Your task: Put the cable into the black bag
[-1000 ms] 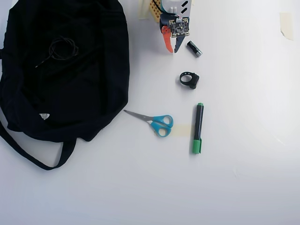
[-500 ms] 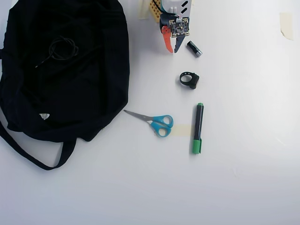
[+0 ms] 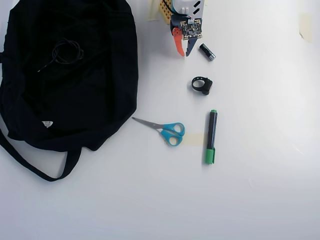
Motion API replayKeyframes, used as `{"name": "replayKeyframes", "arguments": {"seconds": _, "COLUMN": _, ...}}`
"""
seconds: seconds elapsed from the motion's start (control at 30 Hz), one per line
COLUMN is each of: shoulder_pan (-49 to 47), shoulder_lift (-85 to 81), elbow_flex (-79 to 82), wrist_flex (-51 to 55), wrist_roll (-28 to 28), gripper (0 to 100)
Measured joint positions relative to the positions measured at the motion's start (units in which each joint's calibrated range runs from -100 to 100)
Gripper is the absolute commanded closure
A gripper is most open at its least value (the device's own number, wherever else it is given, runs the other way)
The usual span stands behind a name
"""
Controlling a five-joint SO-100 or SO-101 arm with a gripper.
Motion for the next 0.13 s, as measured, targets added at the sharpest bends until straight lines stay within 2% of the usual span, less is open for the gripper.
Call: {"name": "replayKeyframes", "arguments": {"seconds": 0.13, "shoulder_pan": 0.0, "shoulder_lift": 0.0, "elbow_flex": 0.0, "wrist_flex": 0.0, "wrist_roll": 0.0, "gripper": 98}}
